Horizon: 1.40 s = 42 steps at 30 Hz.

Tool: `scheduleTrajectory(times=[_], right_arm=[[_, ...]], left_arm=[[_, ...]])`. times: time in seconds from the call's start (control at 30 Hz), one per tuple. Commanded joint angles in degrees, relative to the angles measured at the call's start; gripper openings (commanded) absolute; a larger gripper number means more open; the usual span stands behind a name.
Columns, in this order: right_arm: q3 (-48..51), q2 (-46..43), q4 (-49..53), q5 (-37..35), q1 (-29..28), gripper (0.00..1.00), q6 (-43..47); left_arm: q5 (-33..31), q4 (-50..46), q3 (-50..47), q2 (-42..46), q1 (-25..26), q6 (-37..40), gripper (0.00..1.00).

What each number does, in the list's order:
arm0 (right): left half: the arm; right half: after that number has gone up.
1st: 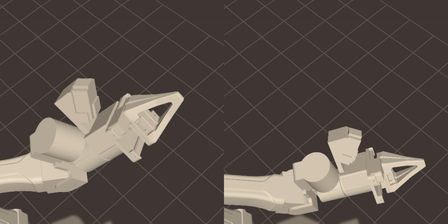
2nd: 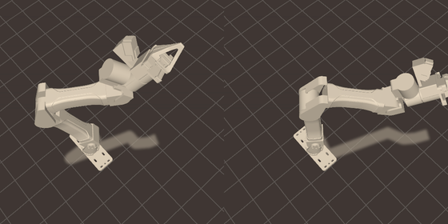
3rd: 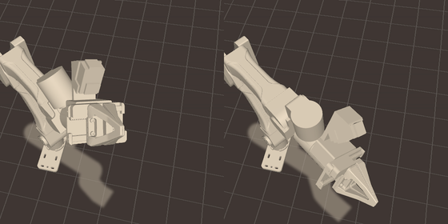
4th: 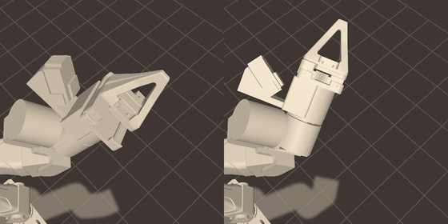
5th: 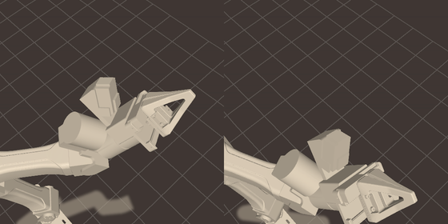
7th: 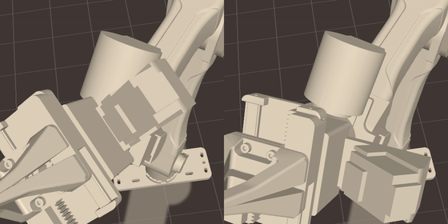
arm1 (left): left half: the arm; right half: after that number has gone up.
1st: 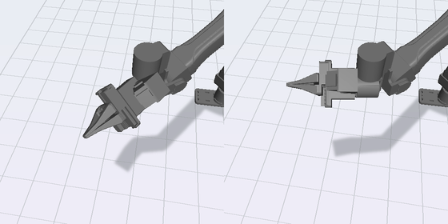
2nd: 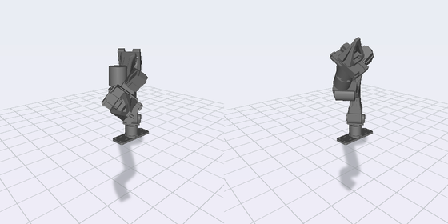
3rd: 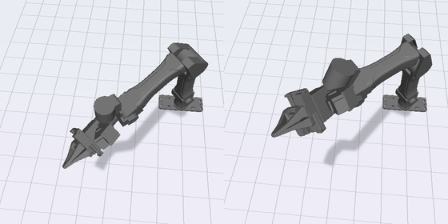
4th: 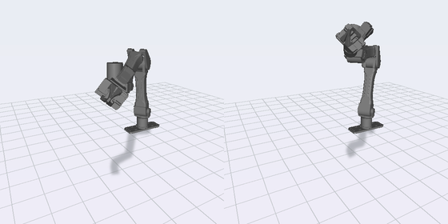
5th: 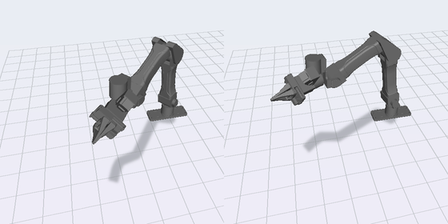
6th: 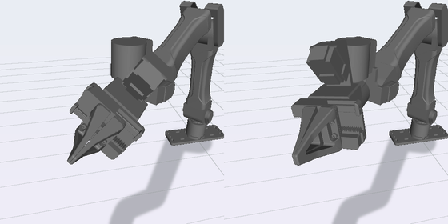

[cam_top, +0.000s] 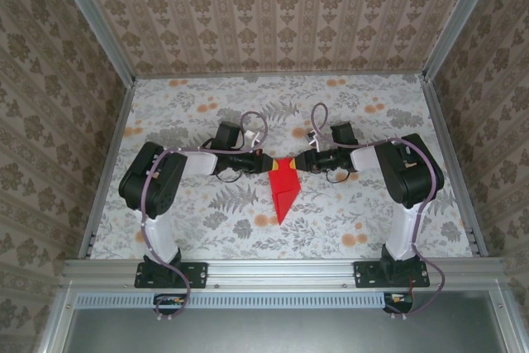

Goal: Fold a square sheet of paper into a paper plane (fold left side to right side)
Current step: Fold the wing for the fifth time at the center of the table.

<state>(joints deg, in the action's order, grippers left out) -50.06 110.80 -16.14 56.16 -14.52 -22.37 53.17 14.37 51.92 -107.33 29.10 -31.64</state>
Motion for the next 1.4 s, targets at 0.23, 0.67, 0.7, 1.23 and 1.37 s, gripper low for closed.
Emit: scheduleTrajectory(times=[0.23, 0.67, 0.7, 1.23, 1.37], right_arm=[[-1.20, -5.29, 8.04, -1.35, -0.10, 0.01, 4.25], [-6.69, -8.94, 28.64, -12.22, -1.60, 0.00, 2.21], [-7.27, -8.79, 29.58, -12.78, -1.80, 0.00, 1.47], [-15.16, -4.87, 38.45, -20.06, -6.00, 0.00, -7.48], [-14.72, -4.73, 37.61, -21.32, -6.52, 0.00, -9.59]], left_arm=[[0.01, -1.24, 1.06, -2.45, -0.53, 3.66, 0.11], [-19.14, -21.29, 3.65, 13.64, -0.15, 15.05, 0.66], [-21.48, -23.53, 3.62, 15.84, 0.95, 16.06, 0.66], [-54.17, -38.91, 4.70, 23.23, 31.37, 10.27, 0.72], [-54.62, -37.86, 5.16, 19.90, 33.68, 5.37, 0.73]])
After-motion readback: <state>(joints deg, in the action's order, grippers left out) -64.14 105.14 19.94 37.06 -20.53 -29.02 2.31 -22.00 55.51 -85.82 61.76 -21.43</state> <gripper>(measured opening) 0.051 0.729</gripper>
